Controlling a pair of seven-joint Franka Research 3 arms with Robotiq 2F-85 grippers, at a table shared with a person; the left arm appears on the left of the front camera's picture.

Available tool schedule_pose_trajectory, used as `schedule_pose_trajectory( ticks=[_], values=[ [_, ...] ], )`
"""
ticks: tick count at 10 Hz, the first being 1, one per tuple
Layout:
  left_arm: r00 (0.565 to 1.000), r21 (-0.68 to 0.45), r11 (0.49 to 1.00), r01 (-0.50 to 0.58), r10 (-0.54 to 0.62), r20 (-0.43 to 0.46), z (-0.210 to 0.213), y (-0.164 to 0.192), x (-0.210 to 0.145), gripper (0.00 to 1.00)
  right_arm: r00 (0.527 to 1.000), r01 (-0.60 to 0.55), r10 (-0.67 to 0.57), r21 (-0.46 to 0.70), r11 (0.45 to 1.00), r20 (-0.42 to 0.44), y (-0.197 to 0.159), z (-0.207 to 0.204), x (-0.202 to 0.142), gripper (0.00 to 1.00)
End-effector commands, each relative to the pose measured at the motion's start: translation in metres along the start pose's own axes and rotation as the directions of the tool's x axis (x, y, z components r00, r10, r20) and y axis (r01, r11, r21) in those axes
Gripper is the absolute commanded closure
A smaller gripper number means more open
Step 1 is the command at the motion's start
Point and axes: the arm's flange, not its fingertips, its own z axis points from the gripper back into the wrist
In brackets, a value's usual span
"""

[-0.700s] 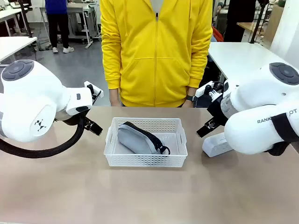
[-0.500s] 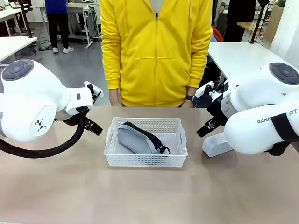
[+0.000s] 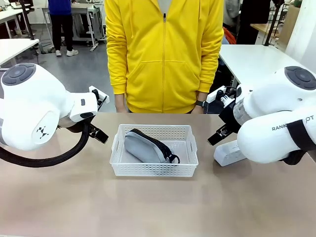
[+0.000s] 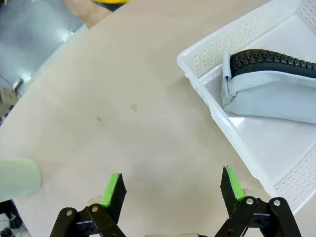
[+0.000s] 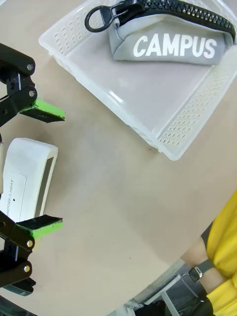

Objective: Efficiently arrange items inside the basket to fit them all.
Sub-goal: Pick up the Digital clock and place it inside the Organizing basket.

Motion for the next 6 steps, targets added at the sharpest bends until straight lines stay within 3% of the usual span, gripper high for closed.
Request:
schedule_pose_trajectory(
  ticks=[1, 6],
  values=[
    [1.0, 0.0, 1.0, 0.001, -0.001, 0.0, 0.0001, -0.0001, 0.0001, 0.0, 1.0, 0.001, -0.001, 0.0, 1.0, 0.0, -0.0001, 0.0001, 0.0, 0.0],
    [1.0, 0.0, 1.0, 0.001, -0.001, 0.0, 0.0001, -0.0001, 0.0001, 0.0, 1.0, 0.001, -0.001, 0.0, 1.0, 0.0, -0.0001, 0.0001, 0.0, 0.0]
  ],
)
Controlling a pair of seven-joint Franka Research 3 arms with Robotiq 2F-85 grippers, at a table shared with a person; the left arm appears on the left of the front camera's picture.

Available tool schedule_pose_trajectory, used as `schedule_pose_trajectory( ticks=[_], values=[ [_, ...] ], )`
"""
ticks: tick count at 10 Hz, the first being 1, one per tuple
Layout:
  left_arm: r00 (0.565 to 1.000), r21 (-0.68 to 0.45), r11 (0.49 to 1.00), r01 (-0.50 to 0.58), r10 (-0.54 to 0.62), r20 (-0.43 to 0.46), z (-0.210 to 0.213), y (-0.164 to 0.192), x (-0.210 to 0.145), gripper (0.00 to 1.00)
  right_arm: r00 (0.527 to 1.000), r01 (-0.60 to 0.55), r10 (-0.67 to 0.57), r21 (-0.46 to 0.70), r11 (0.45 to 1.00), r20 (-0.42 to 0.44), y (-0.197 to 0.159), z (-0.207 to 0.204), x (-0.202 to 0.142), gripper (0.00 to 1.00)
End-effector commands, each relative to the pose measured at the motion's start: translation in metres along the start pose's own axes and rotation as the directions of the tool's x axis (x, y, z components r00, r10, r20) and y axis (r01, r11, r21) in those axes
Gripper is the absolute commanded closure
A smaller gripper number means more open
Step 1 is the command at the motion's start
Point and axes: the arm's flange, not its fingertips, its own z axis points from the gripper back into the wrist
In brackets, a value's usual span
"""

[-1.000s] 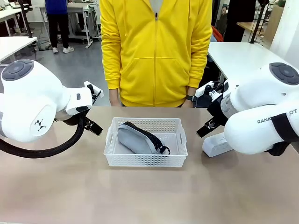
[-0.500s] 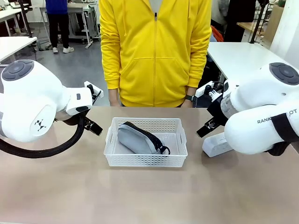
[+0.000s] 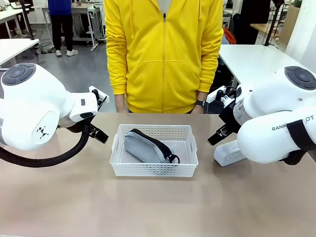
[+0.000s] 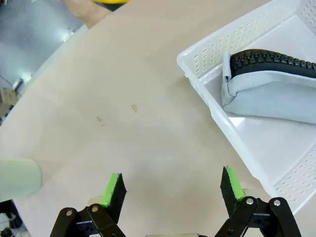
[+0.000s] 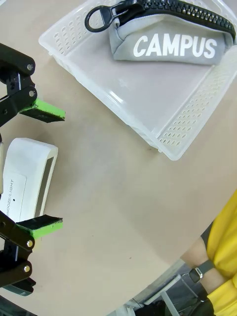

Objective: Efficiently arrange items inside the basket to fit them all.
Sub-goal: Pick up the Digital clock and place it inside the Organizing basket.

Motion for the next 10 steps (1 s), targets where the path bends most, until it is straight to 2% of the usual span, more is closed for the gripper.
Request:
schedule_pose_trajectory(
  ticks=[1, 2, 4, 5, 6, 7, 8, 9, 10],
  values=[
    [1.0, 0.0, 1.0, 0.001, -0.001, 0.0, 0.0, 0.0, 0.0, 0.0, 1.0, 0.001, -0.001, 0.0, 1.0, 0.0, 0.0, 0.0, 0.0, 0.0],
    [1.0, 0.0, 1.0, 0.0, 0.0, 0.0, 0.0, 0.0, 0.0, 0.0, 1.0, 0.0, 0.0, 0.0, 1.0, 0.0, 0.0, 0.0, 0.0, 0.0],
    [0.998, -0.085, 0.996, 0.021, -0.016, 0.06, 0.029, -0.005, -0.001, 0.0, 1.0, 0.026, -0.026, 0.037, 0.999, 0.007, 0.0, 0.024, -0.001, 0.0],
    [0.996, -0.149, 0.989, 0.027, -0.014, 0.089, 0.056, -0.004, -0.005, 0.0, 0.997, 0.077, -0.08, 0.108, 0.991, 0.022, -0.006, 0.049, -0.005, 0.0],
    [0.99, -0.207, 0.975, -0.081, 0.102, 0.094, 0.08, 0.002, -0.007, 0.0, 0.988, 0.148, -0.156, 0.248, 0.957, 0.009, -0.015, 0.074, -0.01, 0.0],
    [0.98, -0.278, 0.946, -0.168, 0.19, 0.053, 0.102, 0.009, -0.012, 0.0, 0.895, 0.427, -0.445, 0.35, 0.834, -0.032, -0.027, 0.1, -0.006, 0.0],
    [0.973, -0.351, 0.914, -0.205, 0.228, 0.024, 0.12, 0.017, -0.021, 0.0, 0.867, 0.452, -0.497, 0.472, 0.757, -0.033, -0.042, 0.123, -0.019, 0.0],
    [0.953, -0.376, 0.887, -0.27, 0.302, 0.028, 0.137, 0.033, -0.031, 0.0, 0.854, 0.435, -0.518, 0.618, 0.655, -0.052, -0.065, 0.145, -0.038, 0.0],
    [0.935, -0.476, 0.833, -0.283, 0.351, 0.059, 0.156, 0.052, -0.045, 0.0, 0.831, 0.438, -0.553, 0.681, 0.587, -0.058, -0.086, 0.163, -0.055, 0.0]
  ],
)
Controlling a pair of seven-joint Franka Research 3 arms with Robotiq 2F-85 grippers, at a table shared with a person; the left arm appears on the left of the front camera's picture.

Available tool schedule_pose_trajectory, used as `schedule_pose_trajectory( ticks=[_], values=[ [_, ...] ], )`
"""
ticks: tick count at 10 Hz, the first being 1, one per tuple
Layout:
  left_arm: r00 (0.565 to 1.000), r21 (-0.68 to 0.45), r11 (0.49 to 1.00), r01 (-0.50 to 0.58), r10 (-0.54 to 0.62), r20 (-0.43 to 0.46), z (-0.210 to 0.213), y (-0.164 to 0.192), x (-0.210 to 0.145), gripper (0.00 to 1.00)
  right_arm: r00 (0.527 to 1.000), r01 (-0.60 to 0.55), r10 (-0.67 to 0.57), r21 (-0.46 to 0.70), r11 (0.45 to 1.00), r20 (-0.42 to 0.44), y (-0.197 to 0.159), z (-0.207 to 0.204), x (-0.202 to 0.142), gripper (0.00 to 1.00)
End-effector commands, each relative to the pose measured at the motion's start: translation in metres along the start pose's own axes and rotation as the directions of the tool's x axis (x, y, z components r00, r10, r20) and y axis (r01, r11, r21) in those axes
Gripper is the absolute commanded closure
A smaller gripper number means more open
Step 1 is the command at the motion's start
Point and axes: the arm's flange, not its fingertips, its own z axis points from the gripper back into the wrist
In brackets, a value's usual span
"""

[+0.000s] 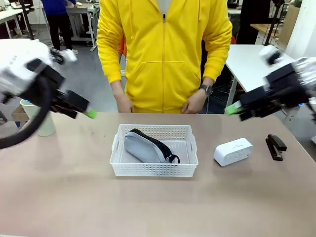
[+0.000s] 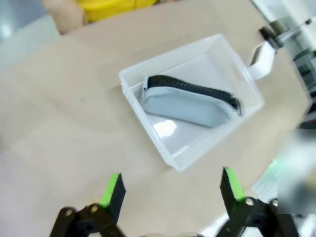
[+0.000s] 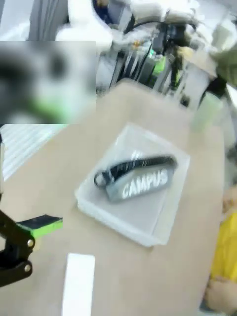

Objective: Efficiently arrange items inside the basket to fit them all.
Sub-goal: Pick up the Digital clock and place it inside the Organizing basket.

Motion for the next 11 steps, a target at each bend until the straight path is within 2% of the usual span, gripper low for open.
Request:
schedule_pose_trajectory(
  ticks=[1, 2, 4, 6, 7, 9, 11],
  values=[
    [0.993, -0.184, 0.98, -0.071, 0.087, 0.08, 0.048, 0.033, -0.039, 0.0, 0.989, 0.092, -0.108, 0.149, 0.984, 0.1, -0.039, 0.062, -0.02, 0.0],
    [0.966, -0.244, 0.957, -0.157, 0.2, 0.163, 0.077, 0.055, -0.047, 0.0, 0.957, 0.154, -0.202, 0.223, 0.962, 0.209, -0.059, 0.102, -0.029, 0.0],
    [0.88, -0.303, 0.914, -0.27, 0.363, 0.308, 0.125, 0.093, -0.071, 0.0, 0.876, 0.22, -0.343, 0.35, 0.91, 0.34, -0.099, 0.163, -0.052, 0.0],
    [0.784, -0.348, 0.854, -0.386, 0.503, 0.364, 0.148, 0.131, -0.091, 0.0, 0.766, 0.257, -0.482, 0.484, 0.837, 0.426, -0.143, 0.206, -0.072, 0.0],
    [0.726, -0.388, 0.832, -0.396, 0.543, 0.423, 0.159, 0.145, -0.107, 0.0, 0.73, 0.271, -0.52, 0.51, 0.816, 0.444, -0.159, 0.216, -0.084, 0.0],
    [0.635, -0.404, 0.841, -0.359, 0.537, 0.555, 0.177, 0.156, -0.139, 0.0, 0.676, 0.318, -0.579, 0.527, 0.788, 0.457, -0.184, 0.22, -0.1, 0.0],
    [0.505, -0.413, 0.843, -0.345, 0.538, 0.675, 0.183, 0.162, -0.164, 0.0, 0.609, 0.38, -0.609, 0.487, 0.787, 0.509, -0.204, 0.213, -0.11, 0.0]
  ],
)
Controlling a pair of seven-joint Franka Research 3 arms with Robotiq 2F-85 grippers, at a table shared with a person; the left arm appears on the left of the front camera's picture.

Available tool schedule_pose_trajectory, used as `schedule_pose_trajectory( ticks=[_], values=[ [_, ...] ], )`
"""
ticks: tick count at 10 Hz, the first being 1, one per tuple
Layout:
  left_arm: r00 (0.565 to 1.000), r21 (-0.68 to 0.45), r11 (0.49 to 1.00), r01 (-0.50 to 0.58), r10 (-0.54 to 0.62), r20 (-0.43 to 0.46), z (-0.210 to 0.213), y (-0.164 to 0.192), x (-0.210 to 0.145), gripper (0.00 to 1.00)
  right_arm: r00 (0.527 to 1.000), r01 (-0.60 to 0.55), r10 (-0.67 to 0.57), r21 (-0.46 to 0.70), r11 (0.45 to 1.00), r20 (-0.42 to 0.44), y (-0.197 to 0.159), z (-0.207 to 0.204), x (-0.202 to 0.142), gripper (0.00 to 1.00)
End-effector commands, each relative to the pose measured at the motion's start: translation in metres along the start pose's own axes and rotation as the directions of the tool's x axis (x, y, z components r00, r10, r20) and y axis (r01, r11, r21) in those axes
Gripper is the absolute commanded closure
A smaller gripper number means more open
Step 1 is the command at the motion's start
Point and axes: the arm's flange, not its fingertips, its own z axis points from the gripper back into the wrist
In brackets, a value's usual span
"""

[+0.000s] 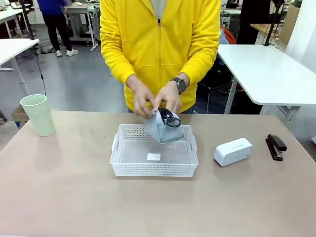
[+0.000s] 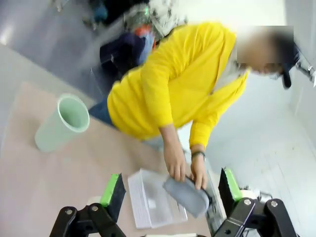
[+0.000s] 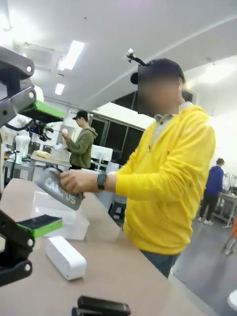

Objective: Efficiently arrange items inside the basket to fit them all.
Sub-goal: Pick up the Digital clock and place it inside the Organizing basket.

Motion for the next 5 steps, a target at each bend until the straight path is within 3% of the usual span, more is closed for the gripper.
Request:
schedule_pose_trajectory(
  ticks=[1, 2, 5],
  values=[
    [0.992, 0.047, 0.997, 0.057, -0.062, 0.106, -0.011, 0.01, -0.056, 0.0, 1.0, -0.015, 0.016, 0.03, 0.999, -0.025, 0.014, -0.001, -0.004, 0.0],
    [1.0, 0.0, 1.0, 0.0, 0.0, 0.0, 0.0, 0.0, 0.0, 0.0, 1.0, -0.015, 0.016, 0.03, 0.999, -0.025, 0.014, -0.001, -0.004, 0.0],
    [1.0, 0.0, 1.0, 0.0, 0.0, 0.0, 0.0, 0.0, 0.0, 0.0, 1.0, -0.015, 0.016, 0.03, 0.999, -0.025, 0.014, -0.001, -0.004, 0.0]
  ],
)
